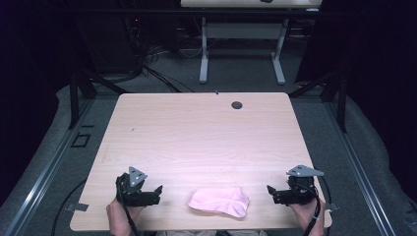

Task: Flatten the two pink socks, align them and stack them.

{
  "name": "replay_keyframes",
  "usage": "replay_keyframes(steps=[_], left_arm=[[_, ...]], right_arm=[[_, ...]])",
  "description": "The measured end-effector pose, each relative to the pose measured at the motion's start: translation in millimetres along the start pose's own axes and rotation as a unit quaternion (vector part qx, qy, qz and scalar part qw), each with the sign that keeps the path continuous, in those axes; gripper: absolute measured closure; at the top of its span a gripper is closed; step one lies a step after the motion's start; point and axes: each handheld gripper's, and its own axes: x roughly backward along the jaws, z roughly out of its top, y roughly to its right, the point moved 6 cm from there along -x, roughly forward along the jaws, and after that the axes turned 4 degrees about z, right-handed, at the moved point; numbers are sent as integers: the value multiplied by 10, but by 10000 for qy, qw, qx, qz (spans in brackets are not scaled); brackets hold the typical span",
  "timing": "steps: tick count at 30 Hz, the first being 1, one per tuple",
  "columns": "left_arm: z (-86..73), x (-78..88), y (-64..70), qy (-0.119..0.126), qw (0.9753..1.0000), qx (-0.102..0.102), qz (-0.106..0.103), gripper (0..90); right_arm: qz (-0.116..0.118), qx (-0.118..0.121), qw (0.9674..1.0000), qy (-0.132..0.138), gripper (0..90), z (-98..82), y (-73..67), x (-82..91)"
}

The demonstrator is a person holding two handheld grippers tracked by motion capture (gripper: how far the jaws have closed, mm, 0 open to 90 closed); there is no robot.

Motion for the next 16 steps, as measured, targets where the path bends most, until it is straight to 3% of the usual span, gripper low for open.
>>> replay_keyframes(steps=[7, 11, 16], left_arm=[[-262, -246, -359, -385, 9984, 347, 236, 4], [-322, -305, -417, -319, 9980, 504, 215, 2], [-360, -321, -460, -179, 9973, 706, 114, 2]], right_arm=[[-187, -368, 9991, -114, 0, -195, 378, -183], [-272, -399, 9984, -279, 0, -270, 469, -263], [-336, -429, 9982, -250, 0, -316, 499, -320]])
